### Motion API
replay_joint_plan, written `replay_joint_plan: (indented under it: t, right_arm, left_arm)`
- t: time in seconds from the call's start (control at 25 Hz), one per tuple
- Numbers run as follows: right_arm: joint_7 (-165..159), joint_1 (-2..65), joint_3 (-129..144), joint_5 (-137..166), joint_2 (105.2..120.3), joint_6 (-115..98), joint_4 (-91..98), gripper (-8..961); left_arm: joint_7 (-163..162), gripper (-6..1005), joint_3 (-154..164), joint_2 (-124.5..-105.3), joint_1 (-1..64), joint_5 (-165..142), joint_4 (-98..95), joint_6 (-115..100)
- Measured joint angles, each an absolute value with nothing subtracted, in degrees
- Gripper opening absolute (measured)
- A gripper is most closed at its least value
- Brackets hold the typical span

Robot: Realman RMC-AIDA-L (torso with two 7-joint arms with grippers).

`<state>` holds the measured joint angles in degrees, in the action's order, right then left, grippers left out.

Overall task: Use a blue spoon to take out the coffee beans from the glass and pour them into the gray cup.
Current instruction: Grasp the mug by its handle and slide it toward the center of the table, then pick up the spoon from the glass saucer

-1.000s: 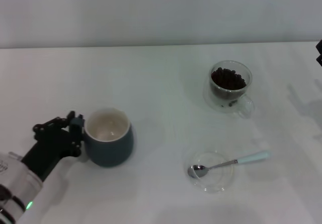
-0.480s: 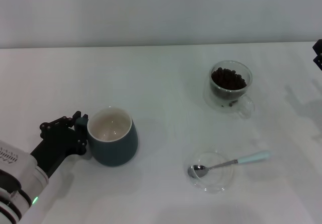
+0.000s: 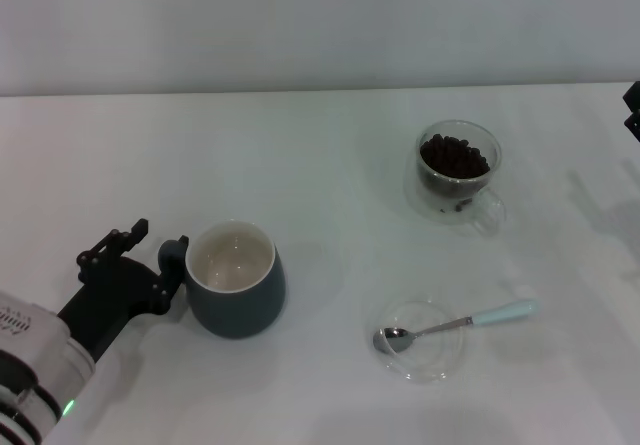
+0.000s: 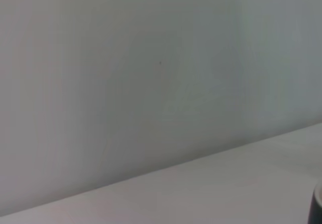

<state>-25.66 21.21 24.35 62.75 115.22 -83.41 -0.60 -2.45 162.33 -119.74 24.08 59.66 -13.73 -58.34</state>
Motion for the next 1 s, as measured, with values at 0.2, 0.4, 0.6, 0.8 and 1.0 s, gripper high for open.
replay_joint_plan:
  t: [0.2, 0.4, 0.6, 0.8, 1.0]
  right_arm:
    - [-25.66, 21.05, 24.35, 62.75, 115.22, -83.45, -0.68, 865]
    - [-25.66, 20.92, 24.35, 62.75, 115.22, -83.57, -0.71, 864]
    - [-25.66, 20.82, 24.41, 62.75, 115.21, -83.7, -0.81, 864]
    - [-27.75, 19.89, 24.18, 62.61, 115.16, -84.42, -1.21, 864]
    - [-38.83, 17.05, 25.37, 63.33, 114.86, -84.79, 0.24, 863]
  left_arm:
    - [-2.59, 529, 162.5, -119.71, 22.43, 59.55, -13.82, -59.87]
    - [-2.94, 680, 162.37, -119.62, 19.99, 59.71, -14.94, -62.09]
    - [-2.95, 712, 162.33, -119.57, 17.14, 59.78, -15.38, -64.73]
    - [-3.14, 713, 162.32, -119.67, 12.15, 60.33, -15.65, -69.98]
    - [-7.11, 704, 162.32, -119.49, 6.69, 63.99, -16.11, -77.99]
